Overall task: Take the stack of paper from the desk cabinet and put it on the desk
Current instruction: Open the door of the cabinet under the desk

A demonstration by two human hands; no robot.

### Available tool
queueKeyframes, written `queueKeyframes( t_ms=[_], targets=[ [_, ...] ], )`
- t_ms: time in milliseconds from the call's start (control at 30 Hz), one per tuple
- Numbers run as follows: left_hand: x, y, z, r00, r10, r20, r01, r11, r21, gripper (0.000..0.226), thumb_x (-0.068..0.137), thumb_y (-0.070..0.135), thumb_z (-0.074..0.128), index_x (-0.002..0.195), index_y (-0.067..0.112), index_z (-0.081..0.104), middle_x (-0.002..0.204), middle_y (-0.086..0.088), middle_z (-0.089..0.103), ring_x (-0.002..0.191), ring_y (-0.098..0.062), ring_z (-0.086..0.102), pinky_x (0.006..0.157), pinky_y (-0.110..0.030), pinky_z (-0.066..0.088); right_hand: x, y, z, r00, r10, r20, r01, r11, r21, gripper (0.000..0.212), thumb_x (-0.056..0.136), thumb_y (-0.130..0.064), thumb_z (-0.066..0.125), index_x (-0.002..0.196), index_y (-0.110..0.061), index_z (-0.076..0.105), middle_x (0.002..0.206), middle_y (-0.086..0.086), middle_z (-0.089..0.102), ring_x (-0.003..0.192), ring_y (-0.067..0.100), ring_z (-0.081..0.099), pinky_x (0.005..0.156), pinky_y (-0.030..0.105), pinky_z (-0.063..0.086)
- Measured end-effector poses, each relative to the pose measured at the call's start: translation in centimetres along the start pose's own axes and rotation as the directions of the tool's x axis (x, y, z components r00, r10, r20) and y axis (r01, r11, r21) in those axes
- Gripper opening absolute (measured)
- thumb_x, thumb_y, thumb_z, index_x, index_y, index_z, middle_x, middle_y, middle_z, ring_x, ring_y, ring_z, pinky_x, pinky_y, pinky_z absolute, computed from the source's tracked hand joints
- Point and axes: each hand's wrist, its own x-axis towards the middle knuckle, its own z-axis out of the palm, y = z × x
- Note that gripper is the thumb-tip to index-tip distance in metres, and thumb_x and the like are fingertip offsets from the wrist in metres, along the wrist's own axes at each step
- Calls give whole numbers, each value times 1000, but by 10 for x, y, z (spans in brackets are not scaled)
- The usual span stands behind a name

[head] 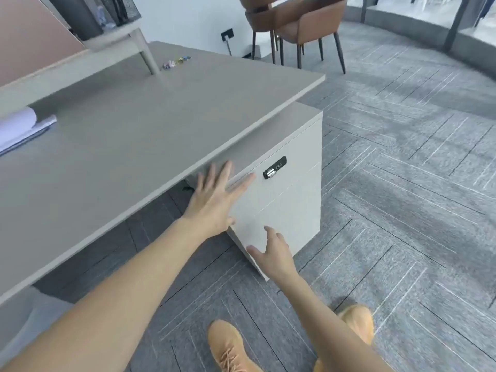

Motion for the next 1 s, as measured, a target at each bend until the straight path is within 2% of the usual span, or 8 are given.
queueKeyframes(
  t_ms=[133, 233, 400, 567, 767, 1000],
  targets=[
    [16, -11, 11, 999, -41, -16, 42, 995, 88, 120, 72, 28, 83, 151, 46, -6, 164, -17, -7, 145, -54, 4, 114, -68, 14, 29, 6, 24, 1000, 28, -10, -27, 998, 57, 87, 90, -42, 64, 157, -18, 14, 151, 11, 35, 134, 34, 45, 105, 41, 40],
    [19, -12, 21, 999, -27, -23, 29, 995, 95, 122, 68, 24, 86, 151, 47, -1, 164, -16, -3, 143, -55, 7, 112, -71, 16, 46, 8, 45, 992, 77, -97, -68, 993, 98, 98, 82, -44, 71, 154, -25, 8, 150, 9, 36, 133, 32, 45, 107, 46, 41],
    [21, -13, 24, 997, -27, -66, 33, 996, 87, 125, 62, 22, 89, 152, 47, 5, 164, -15, 4, 142, -57, 13, 109, -72, 18, 58, 3, 75, 967, 155, -202, -117, 975, 188, 119, 76, -41, 79, 157, -20, -6, 160, 14, 22, 146, 32, 29, 115, 47, 31],
    [20, -12, 24, 996, -25, -89, 33, 996, 82, 121, 66, 24, 86, 152, 47, 4, 165, -13, 2, 143, -55, 11, 111, -70, 16, 74, 4, 90, 926, 207, -317, -141, 965, 220, 126, 71, -43, 82, 158, -17, -5, 164, 19, 12, 150, 35, 18, 120, 47, 24],
    [20, -12, 26, 994, -12, -106, 22, 995, 95, 120, 67, 26, 86, 153, 45, 4, 164, -14, 3, 143, -55, 12, 111, -71, 20, 77, 12, 89, 931, 184, -315, -135, 976, 170, 128, 65, -35, 80, 155, -24, -10, 165, 17, 7, 150, 34, 15, 121, 46, 22],
    [19, -10, 24, 995, -12, -100, 20, 996, 86, 120, 67, 25, 87, 153, 45, 5, 164, -16, 6, 143, -55, 12, 111, -72, 20, 57, 23, 71, 953, 107, -284, -87, 993, 81, 128, 66, -39, 77, 157, -16, -10, 165, 19, 7, 153, 29, 8, 123, 47, 14]
  ],
)
